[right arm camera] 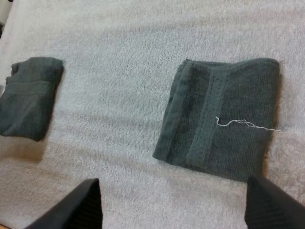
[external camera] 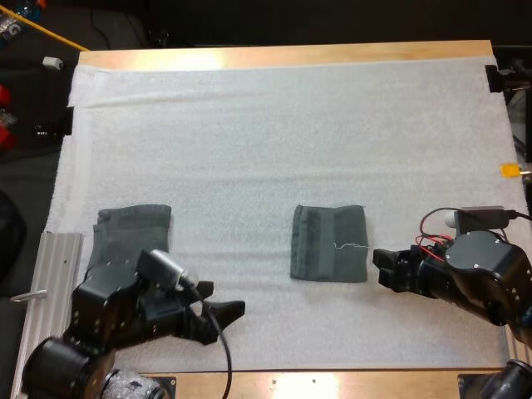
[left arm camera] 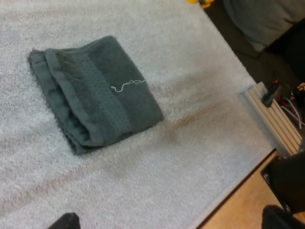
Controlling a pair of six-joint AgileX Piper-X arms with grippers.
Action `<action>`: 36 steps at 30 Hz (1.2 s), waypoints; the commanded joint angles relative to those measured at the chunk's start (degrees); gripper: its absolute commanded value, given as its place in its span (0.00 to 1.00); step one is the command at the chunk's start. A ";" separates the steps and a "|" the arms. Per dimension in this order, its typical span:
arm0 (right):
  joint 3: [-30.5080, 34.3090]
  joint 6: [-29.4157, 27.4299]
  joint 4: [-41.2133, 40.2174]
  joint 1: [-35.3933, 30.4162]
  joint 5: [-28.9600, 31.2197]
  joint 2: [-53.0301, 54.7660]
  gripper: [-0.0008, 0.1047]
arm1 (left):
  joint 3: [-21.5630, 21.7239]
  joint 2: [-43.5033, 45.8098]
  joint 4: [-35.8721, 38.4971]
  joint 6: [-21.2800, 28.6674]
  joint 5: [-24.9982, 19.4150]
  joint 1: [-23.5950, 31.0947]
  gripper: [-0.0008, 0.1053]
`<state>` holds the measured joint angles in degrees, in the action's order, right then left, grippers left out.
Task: Pick towel from pile, fold and stack
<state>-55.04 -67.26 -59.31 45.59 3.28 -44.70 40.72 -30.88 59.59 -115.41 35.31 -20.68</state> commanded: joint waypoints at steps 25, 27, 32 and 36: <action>-0.34 -0.68 -0.16 -0.06 0.33 0.21 0.59 | -0.61 -41.29 -27.80 0.00 1.16 -0.28 0.68; -0.34 -0.68 -0.16 -0.06 0.33 0.21 0.59 | -0.61 -43.84 -29.38 0.00 1.39 -0.65 0.68; -0.34 -0.68 -0.16 -0.06 0.33 0.21 0.59 | -0.61 -50.96 -34.55 -0.26 1.45 -3.31 0.68; -0.34 -0.17 -0.16 -0.06 0.33 0.21 0.59 | -0.61 -55.36 -37.68 -1.69 1.45 -4.71 0.68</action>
<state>-55.04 -67.26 -59.31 45.59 3.28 -44.70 40.08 -86.54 22.75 -116.53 36.03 -25.29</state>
